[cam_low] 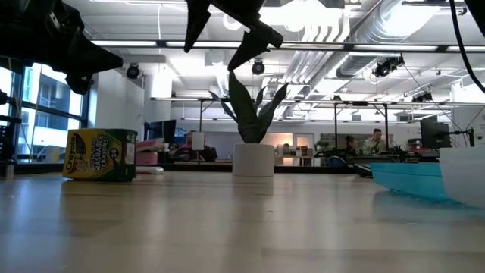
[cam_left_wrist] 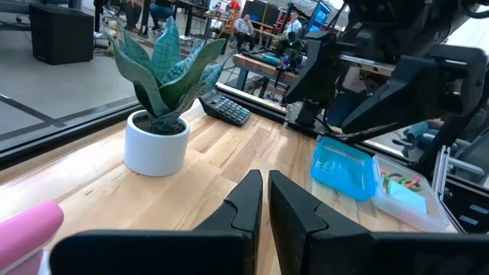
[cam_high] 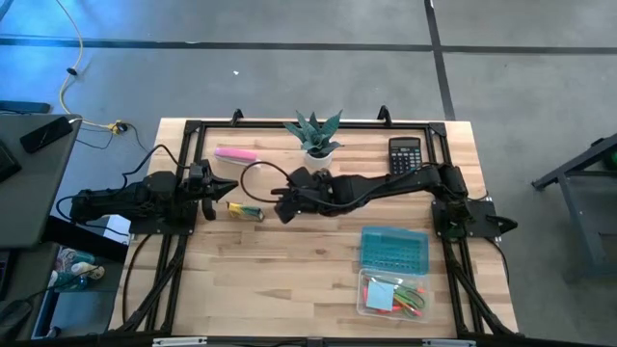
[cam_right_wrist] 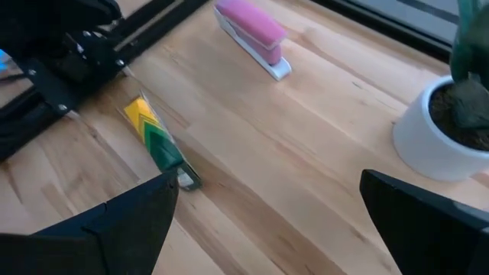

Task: Pack school essentials
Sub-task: Put the yellow crayon box into the blue supply box

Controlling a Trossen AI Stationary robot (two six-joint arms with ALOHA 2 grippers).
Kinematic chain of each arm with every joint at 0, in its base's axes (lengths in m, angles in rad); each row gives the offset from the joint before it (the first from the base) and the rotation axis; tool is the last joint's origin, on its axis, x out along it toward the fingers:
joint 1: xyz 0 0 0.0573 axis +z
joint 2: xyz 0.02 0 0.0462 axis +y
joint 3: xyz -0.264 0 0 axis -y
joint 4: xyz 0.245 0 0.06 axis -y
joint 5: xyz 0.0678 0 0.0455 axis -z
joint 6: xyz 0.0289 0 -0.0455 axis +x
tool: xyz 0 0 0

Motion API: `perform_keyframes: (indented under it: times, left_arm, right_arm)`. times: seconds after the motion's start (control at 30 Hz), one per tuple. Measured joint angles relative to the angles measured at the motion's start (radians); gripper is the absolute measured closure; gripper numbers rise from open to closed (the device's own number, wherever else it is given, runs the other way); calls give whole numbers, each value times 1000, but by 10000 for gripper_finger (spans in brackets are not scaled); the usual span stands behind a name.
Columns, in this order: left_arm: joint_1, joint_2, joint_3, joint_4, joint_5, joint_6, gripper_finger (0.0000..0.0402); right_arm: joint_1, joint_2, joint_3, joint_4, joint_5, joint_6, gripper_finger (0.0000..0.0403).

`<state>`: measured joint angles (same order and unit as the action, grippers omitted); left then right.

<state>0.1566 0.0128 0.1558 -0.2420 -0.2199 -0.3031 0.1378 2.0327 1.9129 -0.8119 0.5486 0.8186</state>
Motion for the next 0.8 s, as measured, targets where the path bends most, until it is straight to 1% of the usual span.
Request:
perform_keyframes:
  times: [0.27, 0.57, 0.67, 0.8]
  left_arm:
    - [0, 0, 0, 0, 0, 0, 385]
    - [0, 0, 0, 0, 0, 0, 385]
    - [0, 0, 0, 0, 0, 0, 385]
    - [0, 0, 0, 0, 0, 0, 385]
  right_arm:
    - [-20, 0, 0, 78, 0, -85, 3]
    - [-22, 0, 0, 80, -2, -102, 3]
    - [-22, 0, 0, 96, -3, -150, 3]
    - [-22, 0, -1, 170, 7, -246, 3]
